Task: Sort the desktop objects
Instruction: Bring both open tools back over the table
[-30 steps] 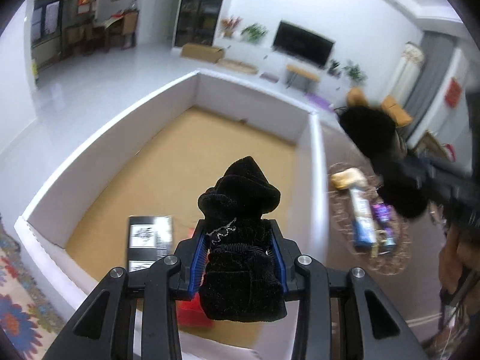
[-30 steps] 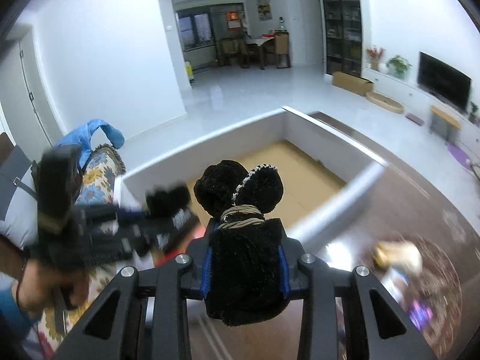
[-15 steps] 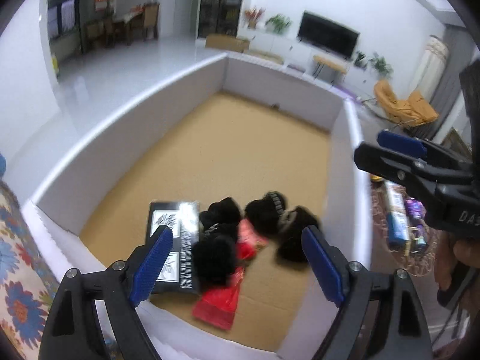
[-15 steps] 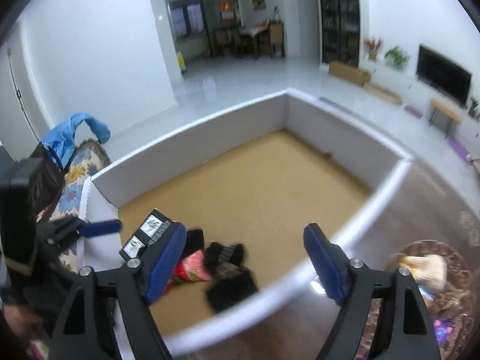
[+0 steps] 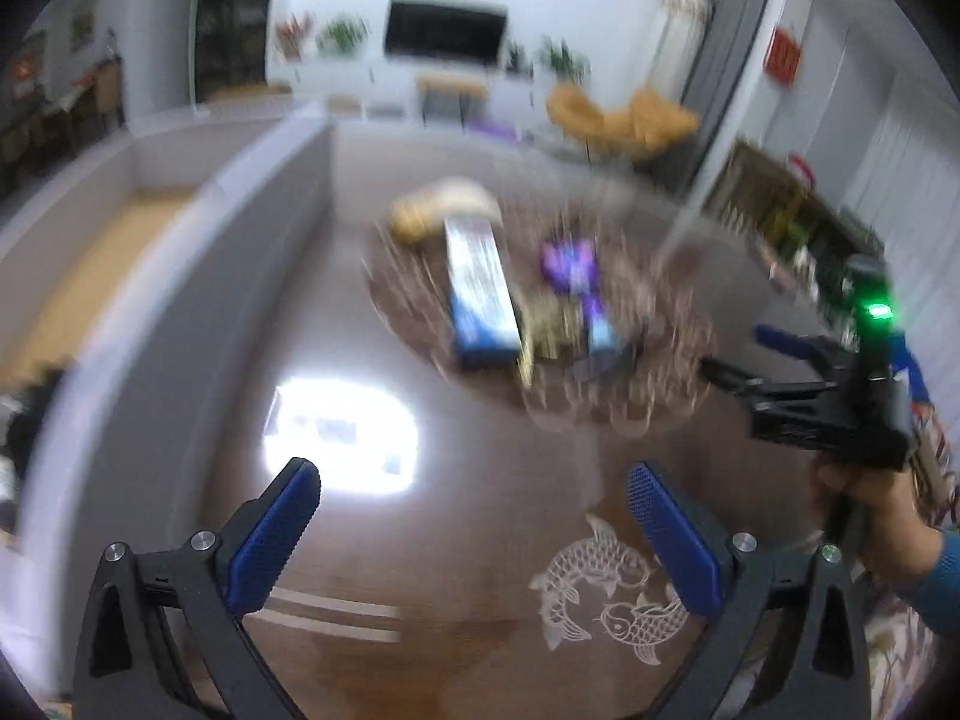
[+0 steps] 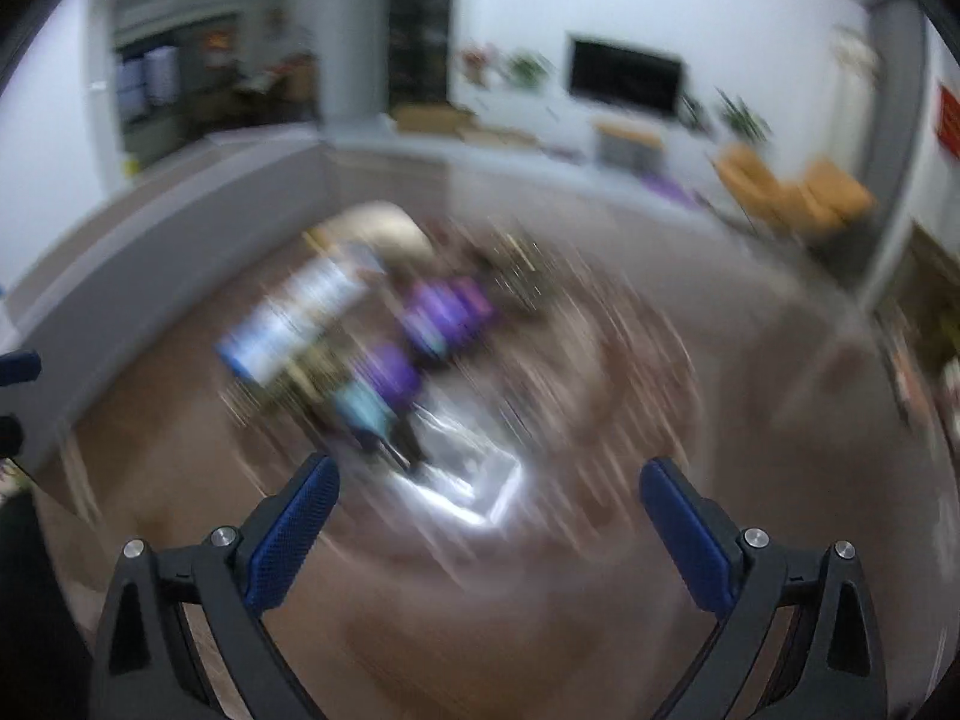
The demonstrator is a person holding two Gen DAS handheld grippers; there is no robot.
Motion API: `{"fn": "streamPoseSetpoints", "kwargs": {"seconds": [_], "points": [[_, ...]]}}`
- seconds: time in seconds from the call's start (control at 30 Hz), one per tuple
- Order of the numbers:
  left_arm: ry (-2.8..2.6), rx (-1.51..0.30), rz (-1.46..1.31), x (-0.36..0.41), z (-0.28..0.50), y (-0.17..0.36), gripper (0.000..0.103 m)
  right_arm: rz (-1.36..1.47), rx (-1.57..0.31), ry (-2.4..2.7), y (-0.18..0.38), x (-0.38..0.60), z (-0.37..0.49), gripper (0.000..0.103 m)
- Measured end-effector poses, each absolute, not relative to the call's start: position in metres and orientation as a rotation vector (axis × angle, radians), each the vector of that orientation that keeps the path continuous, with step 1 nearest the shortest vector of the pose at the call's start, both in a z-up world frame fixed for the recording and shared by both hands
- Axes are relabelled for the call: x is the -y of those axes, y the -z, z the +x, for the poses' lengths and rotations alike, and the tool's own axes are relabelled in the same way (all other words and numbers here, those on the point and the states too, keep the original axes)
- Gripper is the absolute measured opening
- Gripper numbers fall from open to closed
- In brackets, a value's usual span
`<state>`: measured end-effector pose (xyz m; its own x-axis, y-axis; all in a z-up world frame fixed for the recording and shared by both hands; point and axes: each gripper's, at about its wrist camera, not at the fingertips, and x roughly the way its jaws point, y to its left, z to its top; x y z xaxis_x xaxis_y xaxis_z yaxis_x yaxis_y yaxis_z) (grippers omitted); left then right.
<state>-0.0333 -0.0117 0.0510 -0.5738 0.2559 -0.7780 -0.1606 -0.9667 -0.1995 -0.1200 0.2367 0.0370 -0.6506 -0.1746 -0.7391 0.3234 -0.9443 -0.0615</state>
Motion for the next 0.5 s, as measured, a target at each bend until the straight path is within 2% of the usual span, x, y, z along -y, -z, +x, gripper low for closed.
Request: {"fn": "streamPoseSetpoints", "kwargs": {"seconds": [0.17,0.37,0.5], "points": [[-2.594,0.006,-1.427,-0.014,-0.05,0.003,0.103,1.236,-0.235,2.631,0.002,-0.275,-0.105,0.101],[-2.635,-0.131,-1.406,-0.03,-0.068,0.011,0.103,1.291,-0.28,2.606,0.007,-0.27,-0.106,0.103],[-2.634,-0.129,-1.377,-0.023,-0.071,0.008,0.103,1.332,-0.181,2.595,0.009,-0.281,-0.11,0.103]]}}
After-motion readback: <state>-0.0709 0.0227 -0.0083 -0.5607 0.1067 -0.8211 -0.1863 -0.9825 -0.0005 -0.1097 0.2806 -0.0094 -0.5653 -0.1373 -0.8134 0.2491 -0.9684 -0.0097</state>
